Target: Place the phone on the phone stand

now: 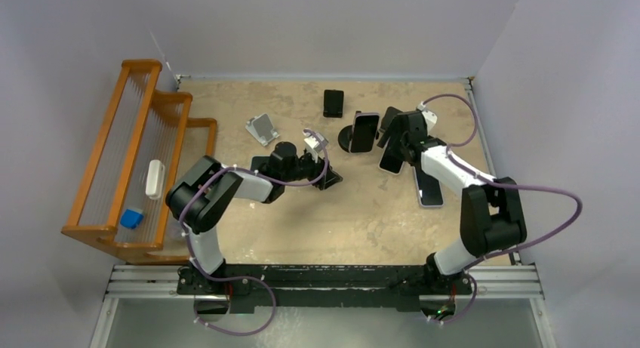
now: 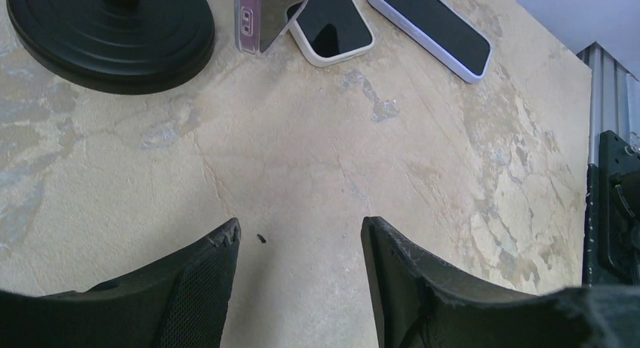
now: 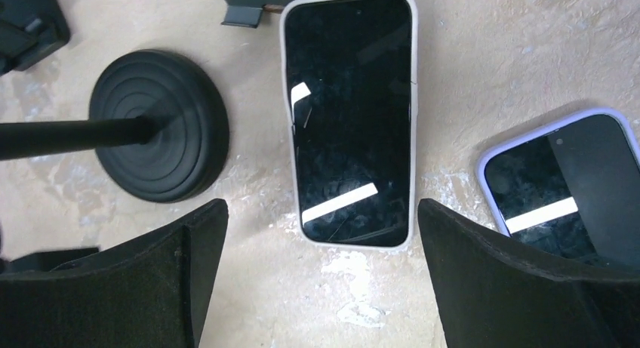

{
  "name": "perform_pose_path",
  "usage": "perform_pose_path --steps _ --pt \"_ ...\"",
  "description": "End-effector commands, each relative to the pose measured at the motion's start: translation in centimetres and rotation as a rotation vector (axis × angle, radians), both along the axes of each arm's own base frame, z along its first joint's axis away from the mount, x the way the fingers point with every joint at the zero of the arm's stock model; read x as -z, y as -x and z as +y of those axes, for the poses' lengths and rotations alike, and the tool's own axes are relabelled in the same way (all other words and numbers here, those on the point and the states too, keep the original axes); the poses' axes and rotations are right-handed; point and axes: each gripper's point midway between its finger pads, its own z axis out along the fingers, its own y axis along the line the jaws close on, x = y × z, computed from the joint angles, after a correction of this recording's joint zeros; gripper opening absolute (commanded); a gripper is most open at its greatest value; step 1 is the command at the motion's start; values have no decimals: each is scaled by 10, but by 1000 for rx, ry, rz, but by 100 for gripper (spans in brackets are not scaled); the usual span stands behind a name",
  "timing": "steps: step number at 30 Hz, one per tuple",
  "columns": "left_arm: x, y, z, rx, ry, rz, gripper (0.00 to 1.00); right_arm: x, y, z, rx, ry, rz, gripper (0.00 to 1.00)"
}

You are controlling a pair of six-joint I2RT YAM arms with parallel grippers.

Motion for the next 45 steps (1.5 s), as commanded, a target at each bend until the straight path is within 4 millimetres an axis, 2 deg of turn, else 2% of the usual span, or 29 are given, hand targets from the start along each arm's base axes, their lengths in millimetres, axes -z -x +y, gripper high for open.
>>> perform_pose_path --steps 1,9,13,21,29,34,37,42,45 --pt "-22 0 2 1 22 -70 59 1 -9 -10 115 7 14 97" --pt "-17 4 3 12 10 -56 58 32 -34 -25 166 143 139 98" --pt "-17 6 2 24 17 -47 58 32 -50 -32 175 195 132 98" --pt "-13 11 -5 62 49 -7 58 47 -50 -53 187 262 170 99" --pt "-9 11 -7 69 51 10 58 61 -59 -48 153 223 156 96" --pt "-7 12 -7 73 47 20 59 63 -65 -45 137 215 139 94" --pt "-7 12 -7 75 48 24 59 63 -65 -45 133 213 130 83" --pt "-9 14 -7 79 50 26 59 60 -59 -46 144 205 113 51" --pt "-10 15 -7 83 53 25 59 47 -54 -47 150 194 80 36"
